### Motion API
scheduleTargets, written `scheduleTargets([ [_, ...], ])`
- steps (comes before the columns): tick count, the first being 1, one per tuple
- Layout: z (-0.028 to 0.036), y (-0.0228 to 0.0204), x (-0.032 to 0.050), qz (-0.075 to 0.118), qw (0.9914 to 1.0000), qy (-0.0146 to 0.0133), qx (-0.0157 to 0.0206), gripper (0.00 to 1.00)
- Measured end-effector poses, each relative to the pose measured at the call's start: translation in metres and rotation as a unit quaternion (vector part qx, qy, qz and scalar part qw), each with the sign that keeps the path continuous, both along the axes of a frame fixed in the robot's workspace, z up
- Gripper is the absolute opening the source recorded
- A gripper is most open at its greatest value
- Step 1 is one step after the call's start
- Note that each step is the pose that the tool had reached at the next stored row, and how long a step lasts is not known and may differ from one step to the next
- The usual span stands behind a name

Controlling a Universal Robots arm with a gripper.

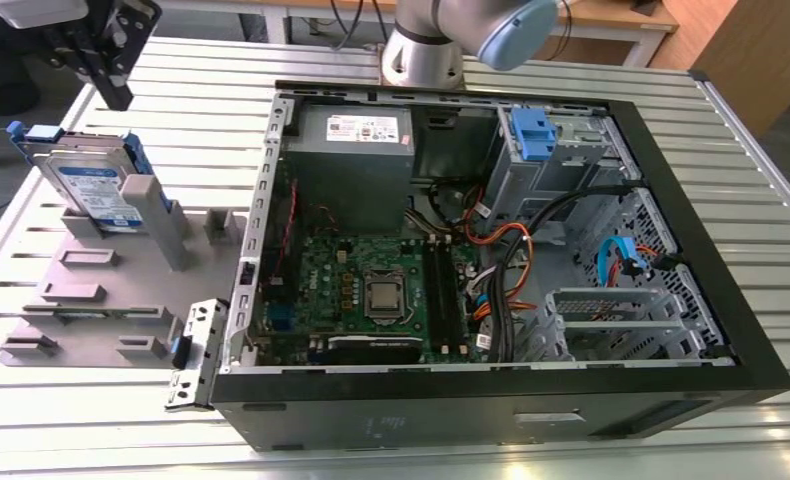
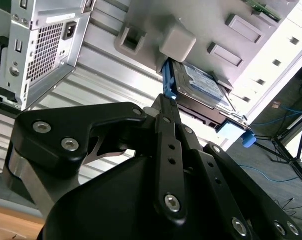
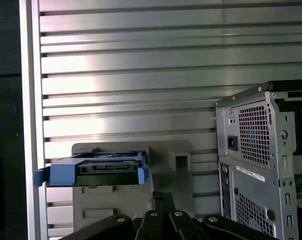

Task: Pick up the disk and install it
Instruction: 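Reach for the disk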

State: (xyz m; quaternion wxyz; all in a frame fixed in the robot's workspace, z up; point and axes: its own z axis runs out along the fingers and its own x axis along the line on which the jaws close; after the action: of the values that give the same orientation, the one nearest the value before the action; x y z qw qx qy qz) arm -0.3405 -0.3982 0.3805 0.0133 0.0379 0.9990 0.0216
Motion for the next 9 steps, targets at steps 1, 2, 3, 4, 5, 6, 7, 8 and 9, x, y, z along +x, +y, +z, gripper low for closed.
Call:
scheduleTargets([
  [1,-0.001,0.0002,-0.0024,0.0,1.0,0.0,0.0,0.11],
  [2,-0.002,0.0003,-0.0048,0.0,1.0,-0.0001,0.0,0.11],
  [3,-0.003,0.0006,-0.0071,0.0,1.0,-0.0001,0.0,0.11],
  [4,-0.0041,0.0007,-0.0094,0.0,1.0,-0.0001,-0.0001,0.11],
  [5,-0.0053,0.0009,-0.0119,0.0,1.0,0.0,-0.0001,0.11],
  [6,-0.0066,0.0011,-0.0142,0.0,1.0,-0.0001,-0.0001,0.11],
  [7,-0.0076,0.0012,-0.0163,0.0,1.0,0.0,-0.0003,0.11],
  [8,-0.0088,0.0014,-0.0184,0.0,1.0,0.0,-0.0003,0.11],
  [9,-0.01,0.0014,-0.0204,0.0,1.0,0.0,-0.0003,0.11],
])
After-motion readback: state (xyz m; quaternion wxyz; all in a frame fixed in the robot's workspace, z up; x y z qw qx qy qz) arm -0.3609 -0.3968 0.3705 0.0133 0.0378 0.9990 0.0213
